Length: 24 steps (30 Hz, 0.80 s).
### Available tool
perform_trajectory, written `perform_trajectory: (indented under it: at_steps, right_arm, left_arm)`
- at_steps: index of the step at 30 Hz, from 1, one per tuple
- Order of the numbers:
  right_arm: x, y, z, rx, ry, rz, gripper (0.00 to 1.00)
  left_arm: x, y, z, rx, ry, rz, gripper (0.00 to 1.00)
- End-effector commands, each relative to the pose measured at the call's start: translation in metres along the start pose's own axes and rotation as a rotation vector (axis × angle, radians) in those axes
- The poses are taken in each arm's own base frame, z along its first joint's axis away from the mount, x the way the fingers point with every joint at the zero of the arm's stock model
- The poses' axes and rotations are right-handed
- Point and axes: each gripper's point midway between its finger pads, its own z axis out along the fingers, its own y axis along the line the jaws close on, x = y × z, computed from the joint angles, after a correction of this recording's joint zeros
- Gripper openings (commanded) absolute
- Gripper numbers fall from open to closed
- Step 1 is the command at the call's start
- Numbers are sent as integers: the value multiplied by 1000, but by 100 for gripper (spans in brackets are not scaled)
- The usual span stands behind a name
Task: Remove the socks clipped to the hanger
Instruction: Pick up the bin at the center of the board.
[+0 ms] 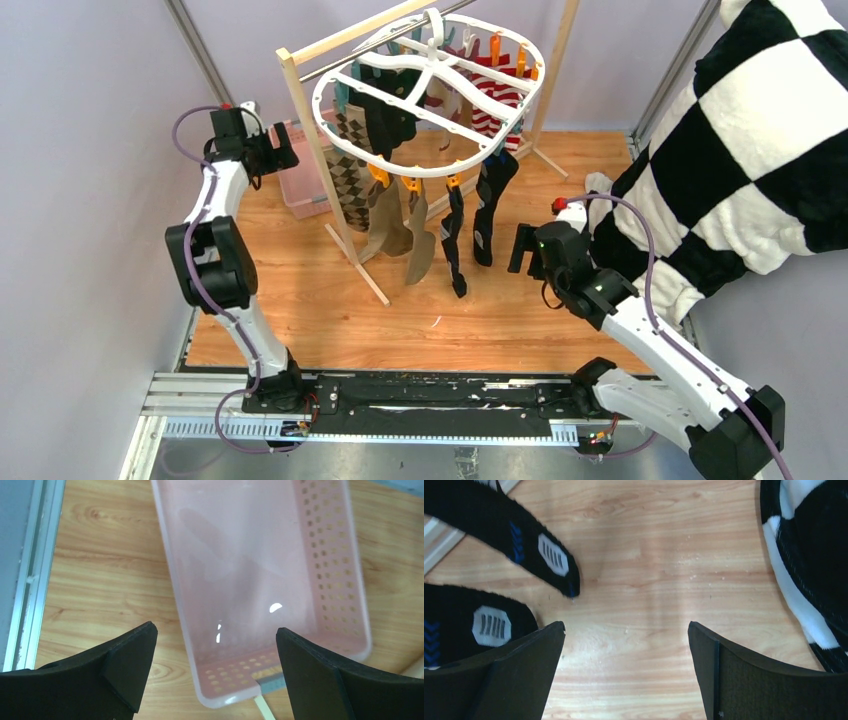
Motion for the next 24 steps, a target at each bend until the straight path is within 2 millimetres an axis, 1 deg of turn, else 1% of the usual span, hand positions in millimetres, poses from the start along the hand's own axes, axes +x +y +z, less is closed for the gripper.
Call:
perform_trajectory:
  at_steps: [1,5,10,13,14,17,18,20,22,24]
  right_arm:
    - [21,-4,-16,-2,80,-24,100]
    - [25,-1,-21,-31,107,-68,100]
    - [22,8,-24,-77,117,-87,100]
    - [19,15,-26,-106,121,-86,97]
    - [18,16,-27,-115,121,-86,95]
    - [14,22,-29,-146,123,-94,89]
    - [13,24,-30,-154,122,-97,87]
    - [11,25,-32,-166,119,-100,84]
    - [9,27,-35,-179,112,-102,80]
    - [6,27,-39,-192,100,-99,76]
  left_arm:
    - [4,26,16,-132,46,-42,96]
    - [17,34,34,-152,89,-57,94]
    - [37,46,53,-197,128,-76,91]
    - [50,51,61,-208,157,-71,85]
    - [53,52,63,-213,162,-68,80]
    - [55,56,62,-228,151,-59,59]
    - [54,57,61,-233,142,-57,54]
    - [51,58,56,-247,126,-53,42]
    - [48,59,51,-260,116,-45,28]
    - [47,67,42,-311,114,-29,16]
